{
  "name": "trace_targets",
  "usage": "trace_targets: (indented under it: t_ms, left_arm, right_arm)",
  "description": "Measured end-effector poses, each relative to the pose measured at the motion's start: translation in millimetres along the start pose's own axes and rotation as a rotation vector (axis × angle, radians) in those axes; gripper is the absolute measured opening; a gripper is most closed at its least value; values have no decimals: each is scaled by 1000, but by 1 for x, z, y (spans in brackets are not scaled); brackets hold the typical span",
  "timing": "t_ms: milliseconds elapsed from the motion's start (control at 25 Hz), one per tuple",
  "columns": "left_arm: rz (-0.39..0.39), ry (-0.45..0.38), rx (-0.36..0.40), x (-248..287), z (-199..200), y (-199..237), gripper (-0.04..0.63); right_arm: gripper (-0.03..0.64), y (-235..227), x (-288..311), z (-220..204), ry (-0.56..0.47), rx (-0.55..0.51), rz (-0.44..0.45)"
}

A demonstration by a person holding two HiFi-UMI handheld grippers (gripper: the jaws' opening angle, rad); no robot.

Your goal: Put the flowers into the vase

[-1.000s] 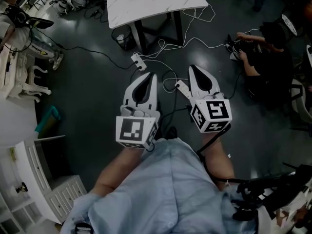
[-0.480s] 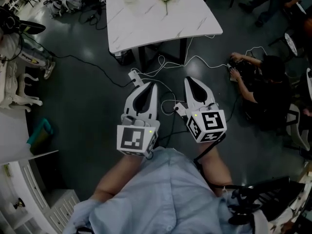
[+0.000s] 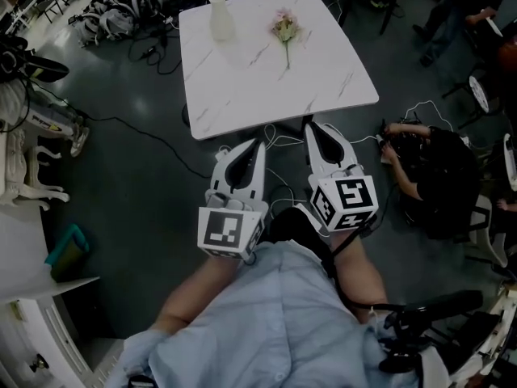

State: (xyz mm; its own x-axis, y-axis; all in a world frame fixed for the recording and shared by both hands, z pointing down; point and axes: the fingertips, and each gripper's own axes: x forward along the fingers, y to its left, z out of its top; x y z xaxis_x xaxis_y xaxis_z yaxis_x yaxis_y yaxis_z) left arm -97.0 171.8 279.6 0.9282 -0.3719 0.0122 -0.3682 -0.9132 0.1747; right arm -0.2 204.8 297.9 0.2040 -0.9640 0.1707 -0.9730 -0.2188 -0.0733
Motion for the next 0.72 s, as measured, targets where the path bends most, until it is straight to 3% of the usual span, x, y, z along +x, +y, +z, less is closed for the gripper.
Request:
trace_targets:
  t_ms: [280, 720]
  left_arm:
    - [-2, -11, 5, 36, 4, 20, 5]
    - [31, -2, 50, 127, 13, 66, 5]
  right_arm:
    - [2, -33, 37, 17, -11, -10, -39]
    - [3, -89, 123, 8, 6, 38, -36]
